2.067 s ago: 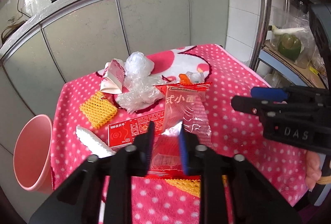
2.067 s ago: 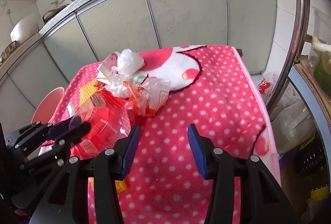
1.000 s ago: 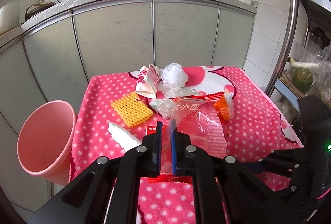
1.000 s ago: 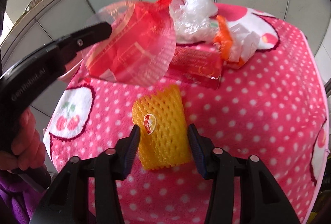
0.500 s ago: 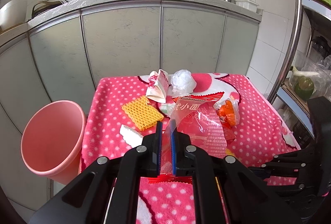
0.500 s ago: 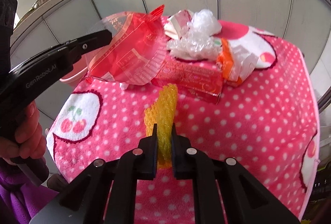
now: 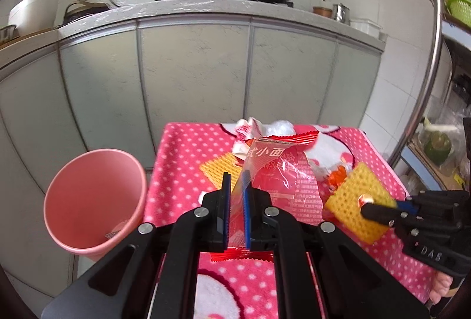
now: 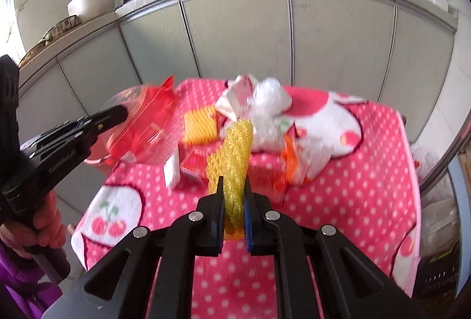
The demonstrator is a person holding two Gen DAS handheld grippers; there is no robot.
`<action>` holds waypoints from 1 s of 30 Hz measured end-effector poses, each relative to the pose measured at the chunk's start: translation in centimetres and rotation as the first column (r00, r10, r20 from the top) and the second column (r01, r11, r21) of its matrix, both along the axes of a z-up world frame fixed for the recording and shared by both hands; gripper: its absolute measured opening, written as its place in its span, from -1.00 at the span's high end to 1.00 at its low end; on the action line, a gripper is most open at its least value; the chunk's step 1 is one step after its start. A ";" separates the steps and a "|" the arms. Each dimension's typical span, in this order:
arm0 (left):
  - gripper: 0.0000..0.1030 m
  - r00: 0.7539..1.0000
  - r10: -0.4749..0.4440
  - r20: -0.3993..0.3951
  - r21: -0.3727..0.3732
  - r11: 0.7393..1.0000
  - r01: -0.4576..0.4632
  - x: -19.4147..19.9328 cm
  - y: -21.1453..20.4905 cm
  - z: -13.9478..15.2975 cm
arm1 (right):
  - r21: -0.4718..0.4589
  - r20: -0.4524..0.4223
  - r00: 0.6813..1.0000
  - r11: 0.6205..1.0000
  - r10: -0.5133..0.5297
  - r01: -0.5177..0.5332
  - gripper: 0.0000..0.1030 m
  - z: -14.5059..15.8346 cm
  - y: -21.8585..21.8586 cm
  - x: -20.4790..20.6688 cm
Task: Collect trash
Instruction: 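Carry the red wrapper in the left tool while the right tool carries the yellow net to the bucket, then open both tools to drop the wrapper and net into the bucket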
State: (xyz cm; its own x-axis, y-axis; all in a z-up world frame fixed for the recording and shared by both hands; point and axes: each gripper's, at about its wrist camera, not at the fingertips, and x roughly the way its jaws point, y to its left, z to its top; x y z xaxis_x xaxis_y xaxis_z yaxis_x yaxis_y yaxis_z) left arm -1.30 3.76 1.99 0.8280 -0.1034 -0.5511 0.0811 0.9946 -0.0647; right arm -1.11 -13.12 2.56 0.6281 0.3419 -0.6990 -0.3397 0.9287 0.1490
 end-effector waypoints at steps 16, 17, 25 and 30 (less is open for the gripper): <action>0.87 0.971 0.234 0.041 -0.068 0.971 -0.231 -0.4 9.5 1.2 | -0.007 0.084 0.991 0.994 0.107 -0.107 0.81 2.6 8.4 4.1; 0.87 0.967 0.253 0.039 -0.071 0.966 -0.250 -0.5 10.2 1.1 | -0.011 0.086 0.989 0.992 0.123 -0.122 0.81 2.6 9.3 4.3; 0.87 0.907 0.420 -0.005 -0.062 0.906 -0.420 -0.1 16.6 -1.0 | -0.042 0.048 0.966 0.967 0.254 -0.252 0.81 1.2 18.5 6.9; 0.87 0.866 0.496 -0.059 -0.045 0.866 -0.499 0.5 19.9 -3.2 | -0.087 0.009 0.954 0.951 0.300 -0.298 0.81 -0.9 24.0 8.2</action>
